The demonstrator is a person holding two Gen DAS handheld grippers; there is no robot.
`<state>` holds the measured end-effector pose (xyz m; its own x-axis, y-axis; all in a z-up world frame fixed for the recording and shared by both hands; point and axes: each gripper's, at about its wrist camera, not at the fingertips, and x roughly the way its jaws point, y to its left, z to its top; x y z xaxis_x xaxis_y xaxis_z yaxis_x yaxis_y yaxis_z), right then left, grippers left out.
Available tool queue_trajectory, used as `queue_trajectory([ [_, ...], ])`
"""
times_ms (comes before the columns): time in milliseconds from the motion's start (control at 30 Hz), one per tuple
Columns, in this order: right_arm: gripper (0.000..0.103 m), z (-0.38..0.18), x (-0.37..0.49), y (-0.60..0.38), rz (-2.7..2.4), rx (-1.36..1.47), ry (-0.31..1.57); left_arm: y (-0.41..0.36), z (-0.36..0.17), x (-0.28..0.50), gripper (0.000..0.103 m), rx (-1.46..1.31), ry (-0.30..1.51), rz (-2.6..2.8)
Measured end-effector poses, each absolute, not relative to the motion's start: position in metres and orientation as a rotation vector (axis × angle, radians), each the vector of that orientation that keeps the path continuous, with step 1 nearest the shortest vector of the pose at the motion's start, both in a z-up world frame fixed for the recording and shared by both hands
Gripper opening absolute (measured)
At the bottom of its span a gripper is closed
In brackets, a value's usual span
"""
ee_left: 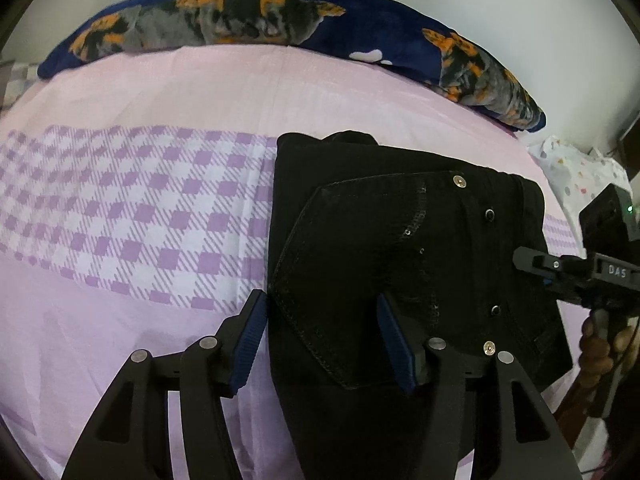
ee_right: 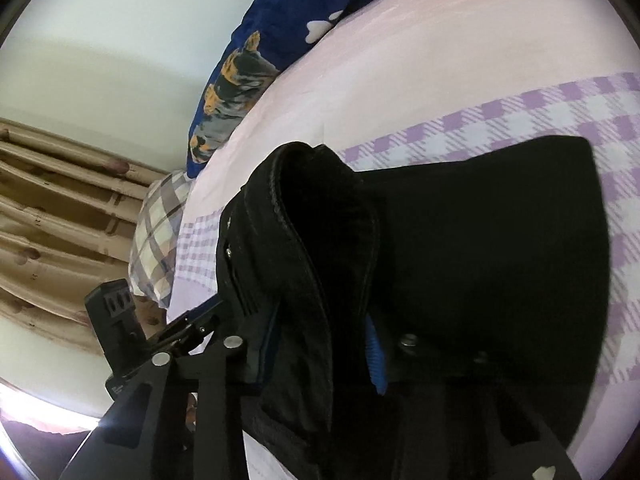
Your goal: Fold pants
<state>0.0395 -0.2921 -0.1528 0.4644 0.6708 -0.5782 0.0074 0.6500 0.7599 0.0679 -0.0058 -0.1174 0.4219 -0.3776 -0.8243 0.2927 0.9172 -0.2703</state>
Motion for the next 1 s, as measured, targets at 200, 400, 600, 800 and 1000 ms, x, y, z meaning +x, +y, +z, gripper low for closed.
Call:
queue_trajectory([
  [200, 0.031, -0.159, 0.044, -0.297, 0.479, 0.828, 1.048, -0.009, -0.117, 0.066, 0.060, -0.060, 1.041, -0.411],
  [400, 0.031, -0.157, 0.041, -0.294, 0.461, 0.817, 1.041, -0.011, -0.119, 0.066, 0.062, -0.049, 1.030, -0.398],
  [600, 0.023, -0.155, 0.038, -0.289, 0.429, 0.859, 1.034, -0.011, -0.118, 0.067, 0.063, -0.036, 1.029, -0.389],
  [800, 0.013, -0.130, 0.025, -0.282, 0.409, 0.858, 0.976, -0.016, -0.112, 0.064, 0.063, 0.020, 1.013, -0.382],
  [1000, 0.012, -0.098, 0.011, -0.275, 0.420, 0.865, 0.916, -0.018, -0.098, 0.057, 0.063, 0.038, 0.990, -0.407],
])
